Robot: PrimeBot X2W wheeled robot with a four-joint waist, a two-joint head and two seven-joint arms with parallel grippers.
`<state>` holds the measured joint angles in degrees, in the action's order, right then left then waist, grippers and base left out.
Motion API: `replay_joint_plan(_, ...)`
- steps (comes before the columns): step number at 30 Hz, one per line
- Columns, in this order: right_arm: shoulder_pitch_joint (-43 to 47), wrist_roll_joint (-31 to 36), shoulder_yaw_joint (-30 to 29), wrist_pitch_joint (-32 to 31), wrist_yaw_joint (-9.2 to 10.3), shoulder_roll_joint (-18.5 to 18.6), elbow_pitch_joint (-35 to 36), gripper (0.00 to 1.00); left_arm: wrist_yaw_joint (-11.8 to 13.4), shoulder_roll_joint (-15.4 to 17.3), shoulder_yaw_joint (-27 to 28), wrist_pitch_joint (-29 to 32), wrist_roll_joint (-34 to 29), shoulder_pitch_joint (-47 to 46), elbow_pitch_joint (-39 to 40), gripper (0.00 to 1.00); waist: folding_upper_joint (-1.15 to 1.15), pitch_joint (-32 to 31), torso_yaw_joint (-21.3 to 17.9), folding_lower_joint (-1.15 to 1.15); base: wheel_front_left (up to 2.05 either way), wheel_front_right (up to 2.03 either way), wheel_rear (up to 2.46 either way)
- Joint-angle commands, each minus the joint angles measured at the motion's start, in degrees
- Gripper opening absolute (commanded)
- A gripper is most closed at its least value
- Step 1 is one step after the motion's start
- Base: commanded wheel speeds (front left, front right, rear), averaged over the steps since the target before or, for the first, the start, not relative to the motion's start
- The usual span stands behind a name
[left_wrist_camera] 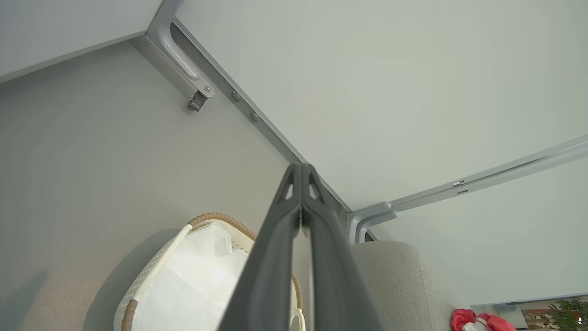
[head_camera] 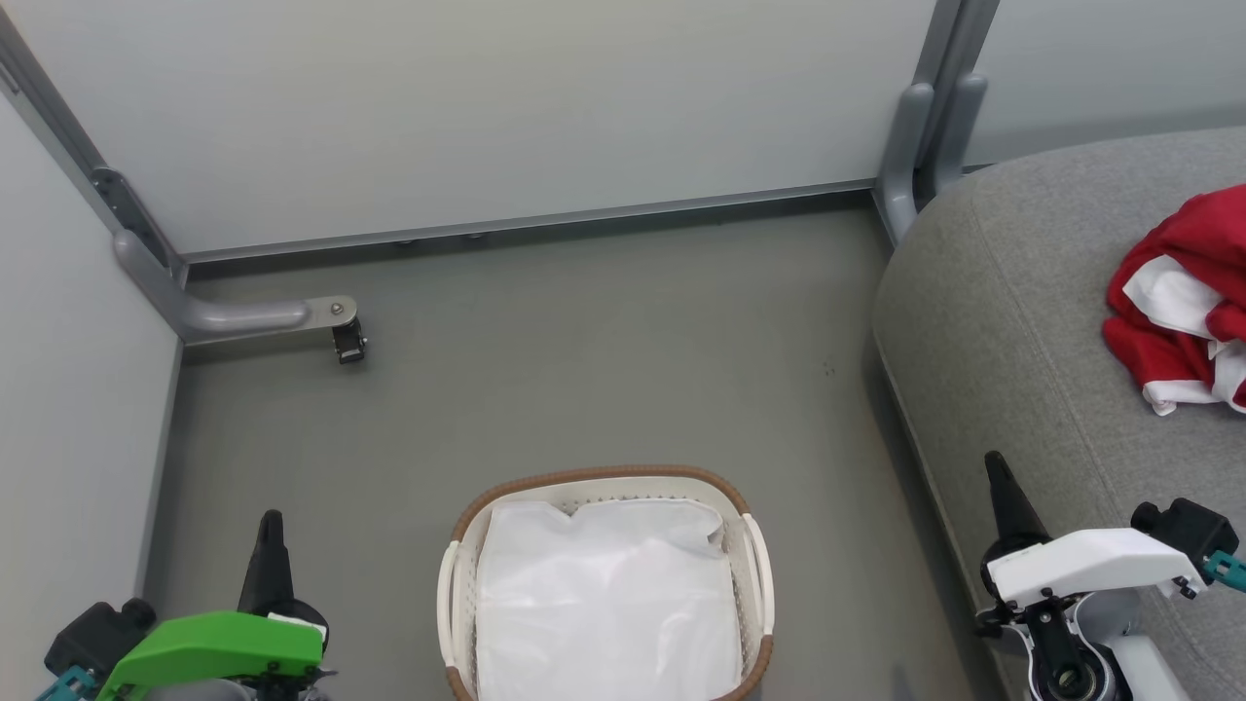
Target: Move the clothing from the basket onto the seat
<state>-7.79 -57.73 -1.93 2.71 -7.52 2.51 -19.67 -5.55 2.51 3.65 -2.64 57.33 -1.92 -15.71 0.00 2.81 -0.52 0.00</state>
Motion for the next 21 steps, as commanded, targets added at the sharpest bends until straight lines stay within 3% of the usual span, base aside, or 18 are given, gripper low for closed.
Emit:
replay_joint_plan(1, -0.19, -1.73, -0.44, -0.44, 0.02, 0.30, 1.00, 0.00, -0.41, 0.34, 0.34, 0.33, 1.75, -1.71, 0.68, 0.00, 0.00, -0.05, 0.02, 0.00, 0.00, 0.00, 0.00)
replay_joint_plan(21, 0.60, -13.25, -1.96, -3.59, 0.03, 0.38, 2.71, 0.00, -1.02, 0.42, 1.28, 3.51, 13.40, -2.81, 1.07, 0.00, 0.00, -0.78, 0.16, 0.00, 0.00, 0.00, 0.00)
